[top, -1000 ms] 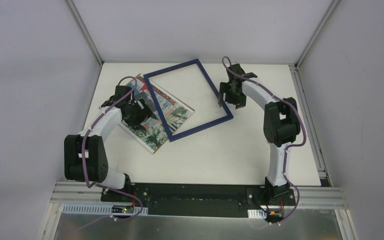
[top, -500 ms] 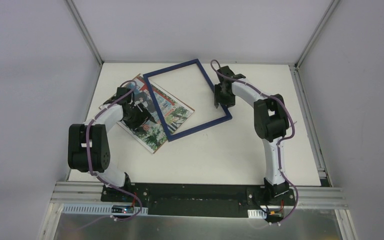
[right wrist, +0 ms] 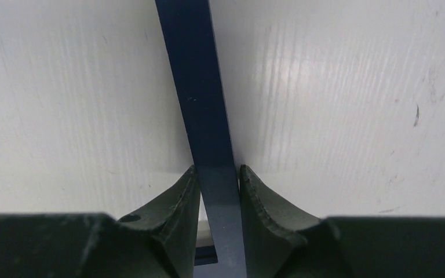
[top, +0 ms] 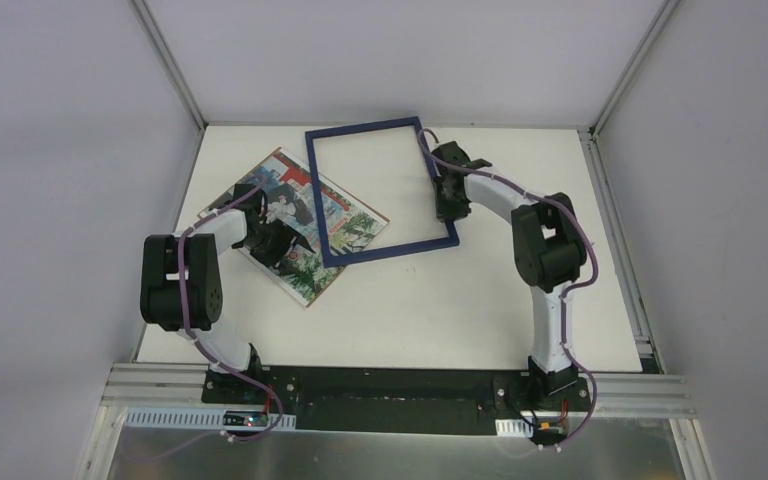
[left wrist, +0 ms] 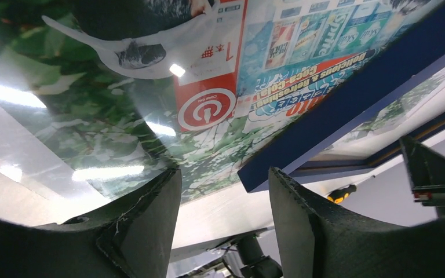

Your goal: Take the photo out of the frame

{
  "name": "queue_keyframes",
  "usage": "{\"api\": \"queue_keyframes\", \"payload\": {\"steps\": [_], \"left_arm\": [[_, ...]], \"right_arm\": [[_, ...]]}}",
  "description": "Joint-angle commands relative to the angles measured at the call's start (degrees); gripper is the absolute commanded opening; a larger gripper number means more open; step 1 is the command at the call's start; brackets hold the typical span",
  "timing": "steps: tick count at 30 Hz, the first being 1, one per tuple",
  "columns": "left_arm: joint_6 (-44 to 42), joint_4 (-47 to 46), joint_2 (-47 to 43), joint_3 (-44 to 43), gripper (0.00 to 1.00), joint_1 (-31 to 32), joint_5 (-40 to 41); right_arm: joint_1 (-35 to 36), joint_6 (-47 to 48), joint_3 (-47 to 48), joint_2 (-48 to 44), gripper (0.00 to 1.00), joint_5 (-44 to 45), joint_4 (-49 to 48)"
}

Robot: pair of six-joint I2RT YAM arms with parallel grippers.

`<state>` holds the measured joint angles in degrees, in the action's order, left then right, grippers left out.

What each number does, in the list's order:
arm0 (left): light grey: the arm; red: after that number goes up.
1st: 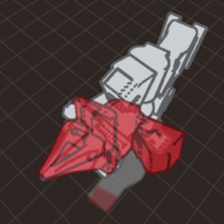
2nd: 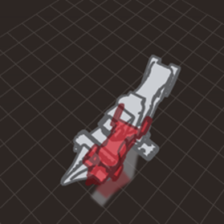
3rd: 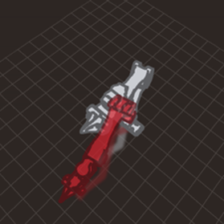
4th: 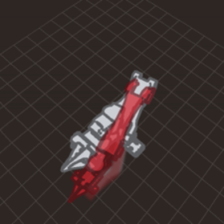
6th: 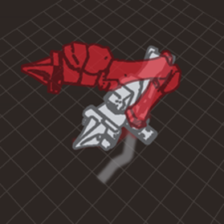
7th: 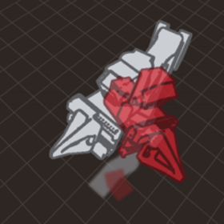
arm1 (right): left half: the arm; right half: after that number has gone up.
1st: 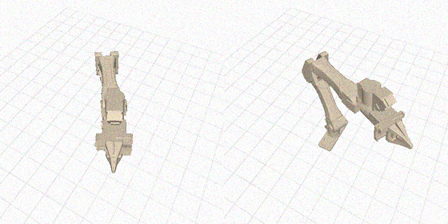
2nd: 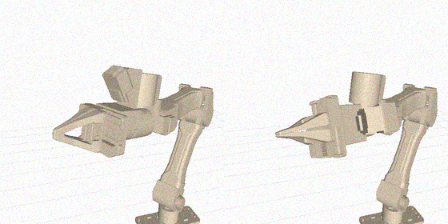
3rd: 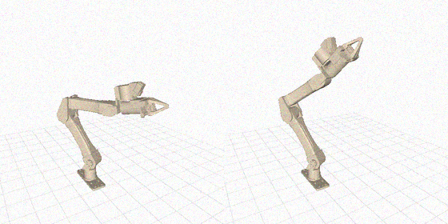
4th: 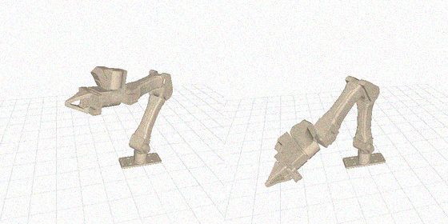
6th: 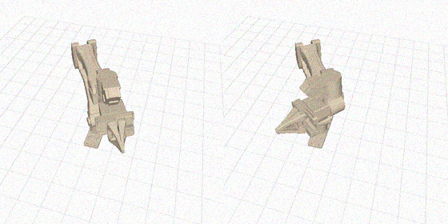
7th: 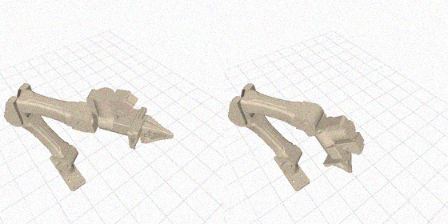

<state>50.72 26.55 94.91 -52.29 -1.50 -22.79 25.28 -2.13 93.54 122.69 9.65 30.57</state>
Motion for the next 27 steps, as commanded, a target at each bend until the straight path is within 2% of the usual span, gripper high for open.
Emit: {"api": "queue_keyframes", "payload": {"steps": [1, 7, 13, 20, 27], "left_arm": [[1.0, 2.8, 2.5, 1.9, 0.59, 0.0, 2.5], [0.8, 2.9, 3.1, 2.7, 0.60, 0.0, 3.3], [-0.1, 2.8, 3.9, 2.0, 0.60, 0.0, 4.9], [-0.4, 2.9, 3.3, 1.9, 0.61, 0.0, 4.9], [-1.9, 3.0, 2.9, 1.0, 0.62, 0.0, 4.3]], "right_arm": [[-0.1, -0.1, -5.0, -6.2, 0.00, 2.0, 0.7], [-1.3, -0.9, -11.7, -14.8, 0.00, 3.0, 0.3], [-7.6, -4.6, -19.7, -22.4, 0.00, 3.0, -0.6], [-18.0, -8.7, -24.5, -24.4, 0.00, 3.3, 0.4], [-25.0, -8.3, -23.4, -22.9, 0.00, 5.9, 1.1]]}}
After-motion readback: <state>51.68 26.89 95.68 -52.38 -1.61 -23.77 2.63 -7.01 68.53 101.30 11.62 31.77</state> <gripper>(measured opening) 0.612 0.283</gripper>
